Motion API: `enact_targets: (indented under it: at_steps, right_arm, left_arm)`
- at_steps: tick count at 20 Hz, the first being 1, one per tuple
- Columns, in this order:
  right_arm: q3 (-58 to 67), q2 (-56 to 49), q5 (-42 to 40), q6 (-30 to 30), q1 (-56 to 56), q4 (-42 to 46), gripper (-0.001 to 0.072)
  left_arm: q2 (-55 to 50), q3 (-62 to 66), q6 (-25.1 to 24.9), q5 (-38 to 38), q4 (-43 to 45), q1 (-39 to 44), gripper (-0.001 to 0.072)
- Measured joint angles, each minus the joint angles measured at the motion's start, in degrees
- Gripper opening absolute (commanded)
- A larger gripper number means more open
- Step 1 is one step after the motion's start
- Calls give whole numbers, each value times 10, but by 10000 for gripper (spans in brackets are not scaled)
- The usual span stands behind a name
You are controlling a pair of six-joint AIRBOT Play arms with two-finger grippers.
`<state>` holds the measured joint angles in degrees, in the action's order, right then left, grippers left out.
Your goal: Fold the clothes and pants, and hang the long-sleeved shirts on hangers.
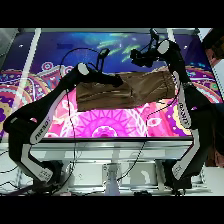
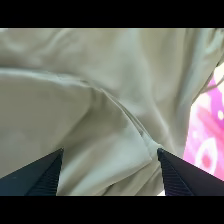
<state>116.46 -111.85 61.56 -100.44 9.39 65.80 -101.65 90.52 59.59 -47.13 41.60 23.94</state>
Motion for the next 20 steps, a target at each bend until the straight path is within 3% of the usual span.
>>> enact_targets:
  at_steps: [5,13,20]
  right_arm:
    - [0,0,18,13,-11,27,34]
    - [-1,0,31,24,-20,43,35]
    - [-1,0,27,26,-20,49,34]
  left_arm:
    - [51,0,0,-44,2,-92,618]
    - [45,-16,4,-240,47,-295,652]
    - [-2,-70,4,-257,61,-338,651]
